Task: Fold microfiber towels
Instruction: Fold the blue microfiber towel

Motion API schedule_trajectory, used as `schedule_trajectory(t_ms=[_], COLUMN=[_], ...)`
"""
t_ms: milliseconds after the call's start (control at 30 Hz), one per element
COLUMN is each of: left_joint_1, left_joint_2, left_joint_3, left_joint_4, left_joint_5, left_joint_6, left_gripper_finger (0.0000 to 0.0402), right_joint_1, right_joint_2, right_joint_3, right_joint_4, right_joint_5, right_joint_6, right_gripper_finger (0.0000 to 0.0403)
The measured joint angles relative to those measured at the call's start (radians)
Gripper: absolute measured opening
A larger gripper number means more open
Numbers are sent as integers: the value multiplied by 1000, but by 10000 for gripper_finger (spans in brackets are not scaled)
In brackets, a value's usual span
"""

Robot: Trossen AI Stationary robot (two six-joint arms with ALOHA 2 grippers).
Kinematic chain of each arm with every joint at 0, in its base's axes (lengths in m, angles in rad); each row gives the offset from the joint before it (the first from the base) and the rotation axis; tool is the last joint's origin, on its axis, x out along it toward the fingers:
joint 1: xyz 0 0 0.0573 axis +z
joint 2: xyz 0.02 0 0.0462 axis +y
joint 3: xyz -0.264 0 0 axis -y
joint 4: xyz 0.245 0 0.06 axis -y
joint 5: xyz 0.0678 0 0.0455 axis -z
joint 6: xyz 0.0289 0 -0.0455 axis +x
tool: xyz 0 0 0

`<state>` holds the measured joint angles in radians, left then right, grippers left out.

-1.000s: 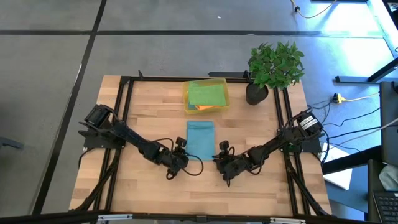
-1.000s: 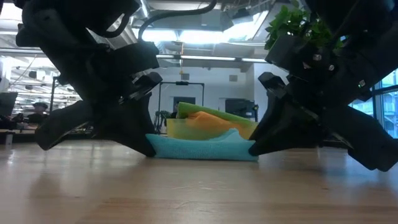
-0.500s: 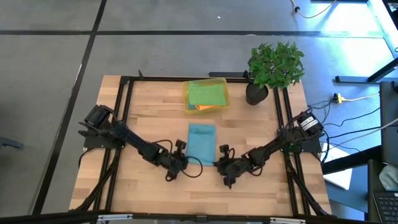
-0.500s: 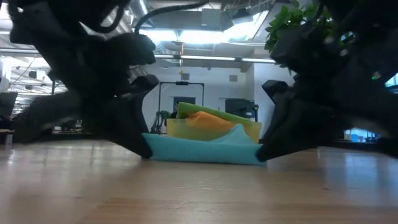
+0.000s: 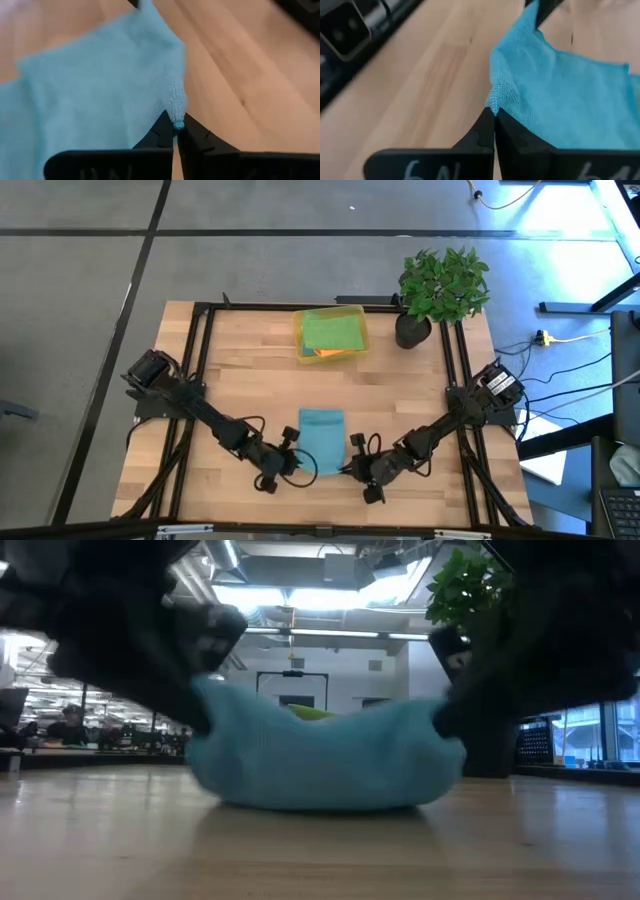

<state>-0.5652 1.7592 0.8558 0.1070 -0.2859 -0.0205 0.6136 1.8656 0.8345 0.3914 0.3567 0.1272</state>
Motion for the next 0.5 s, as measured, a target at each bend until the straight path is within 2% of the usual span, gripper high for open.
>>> schedule_trajectory(t_ms=[100,233,300,367,500], left_joint_1=[9,34,56,86,117], left_joint_2=[-41,-100,-121,-133,-143], left_joint_3=[2,2,2,2,1], left_joint_4=[-6,-67,-130,-162,-184], left_joint_5=[-3,-2,11,65,211], left_joint_6=[0,3,1,-15,-67], left_gripper_finger=[0,0,0,0,0], right_joint_1=[-1,-19,-22,-24,-12], right_joint_2=[-10,-53,-77,-95,-109], right_joint_3=[35,50,51,43,35], right_joint_4=[-39,-98,-140,-179,-202], right_joint_5=[1,15,54,96,86], right_joint_6=[3,84,118,143,184], right_gripper_finger=[2,1,1,1,1])
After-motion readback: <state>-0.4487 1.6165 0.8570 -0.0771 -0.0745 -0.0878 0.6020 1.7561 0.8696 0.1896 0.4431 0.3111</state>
